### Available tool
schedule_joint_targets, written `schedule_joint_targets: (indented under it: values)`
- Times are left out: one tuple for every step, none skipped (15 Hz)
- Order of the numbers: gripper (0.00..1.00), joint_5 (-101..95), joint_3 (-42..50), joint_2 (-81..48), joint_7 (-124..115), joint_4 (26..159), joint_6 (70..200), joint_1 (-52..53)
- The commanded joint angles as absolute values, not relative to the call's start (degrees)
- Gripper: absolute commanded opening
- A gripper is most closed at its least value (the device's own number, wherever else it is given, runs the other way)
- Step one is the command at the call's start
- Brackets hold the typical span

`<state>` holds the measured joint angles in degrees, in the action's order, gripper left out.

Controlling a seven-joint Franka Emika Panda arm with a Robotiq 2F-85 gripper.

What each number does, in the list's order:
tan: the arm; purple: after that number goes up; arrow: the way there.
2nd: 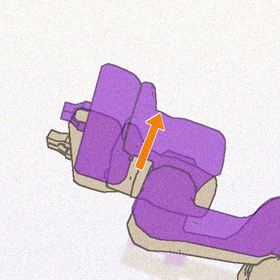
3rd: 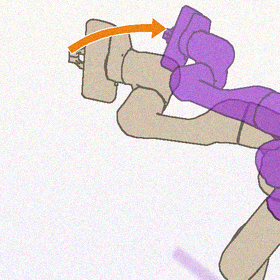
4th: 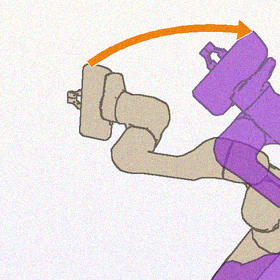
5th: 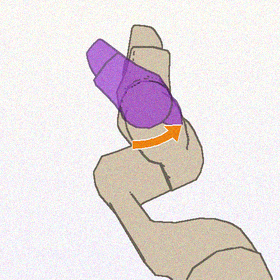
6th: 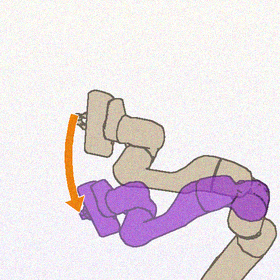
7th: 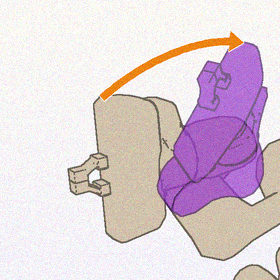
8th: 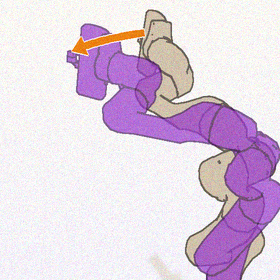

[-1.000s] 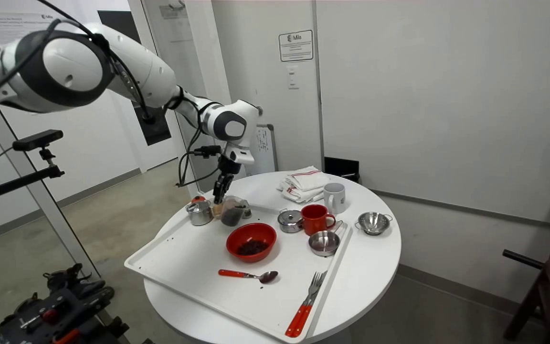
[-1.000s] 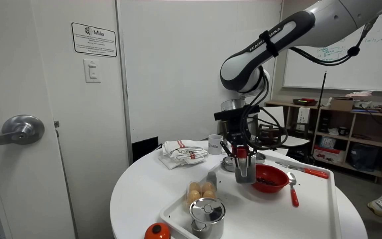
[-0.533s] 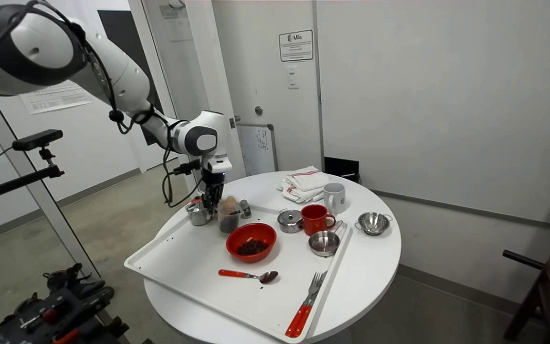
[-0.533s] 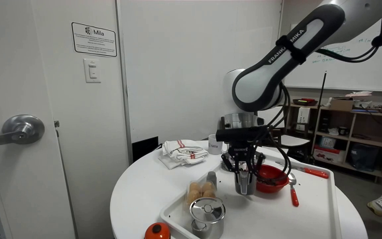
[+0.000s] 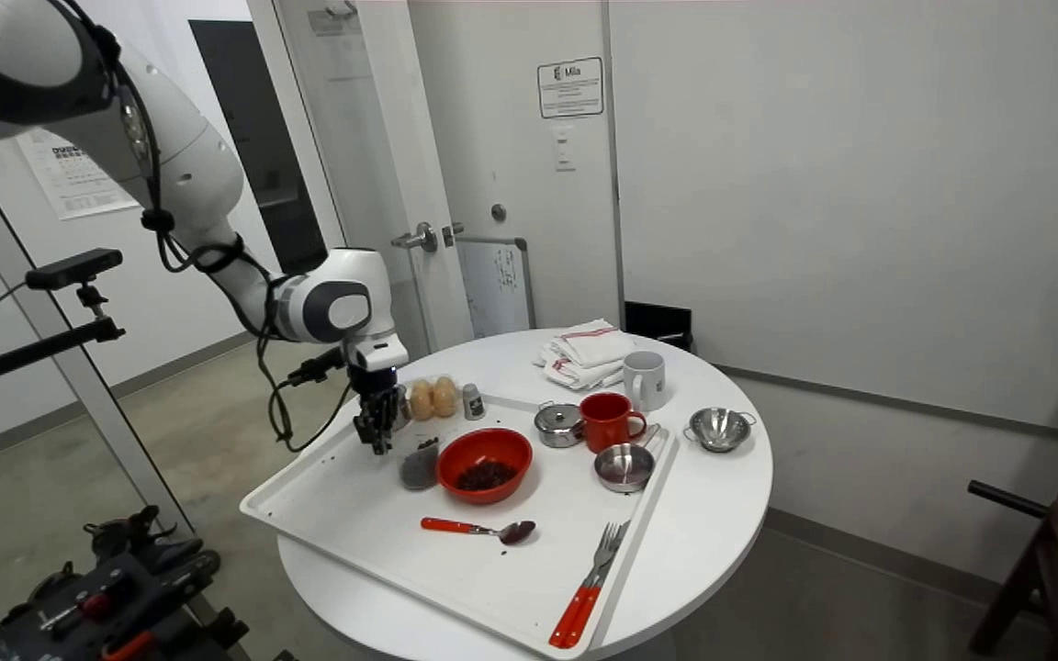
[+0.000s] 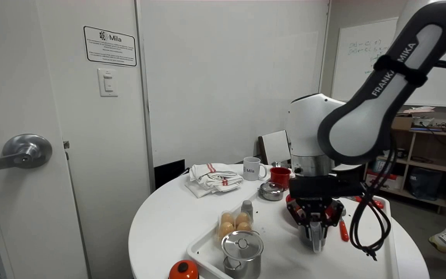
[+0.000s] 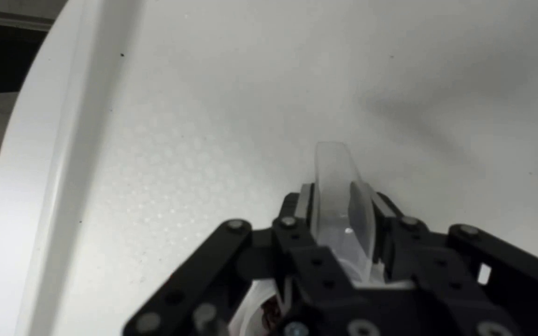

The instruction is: Pick up the jar and pour some of its contents in the bowl

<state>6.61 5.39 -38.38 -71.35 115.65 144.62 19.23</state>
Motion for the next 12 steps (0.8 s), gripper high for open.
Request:
schedule_joint_targets:
  values:
    - [0.11,3.7,5.8,-35.6,-74.2,123.2,151.4,21.2]
    - [0.11,3.7,5.5,-35.4,-74.2,124.1,152.7,21.2]
    - [0.11,3.9,5.1,-35.3,-73.8,124.7,153.5,21.1]
    - [0.11,3.9,5.1,-35.2,-73.8,125.4,154.4,21.3]
    - [0.30,4.2,4.6,-35.1,-73.4,126.0,154.6,21.1]
    - [0.51,4.3,4.3,-34.9,-72.8,126.4,154.7,21.0]
    - [0.56,4.4,4.1,-34.7,-72.9,126.9,154.7,20.9]
    - [0.65,4.5,4.0,-34.7,-72.8,127.3,154.7,20.9]
    - [0.72,4.6,3.8,-34.6,-72.7,127.7,154.7,20.8]
    - [0.80,4.7,3.6,-34.3,-72.4,128.0,154.6,20.4]
    - [0.86,4.8,3.5,-34.1,-72.2,128.4,154.7,20.2]
    - [0.92,5.0,3.3,-33.6,-71.8,128.8,154.8,19.8]
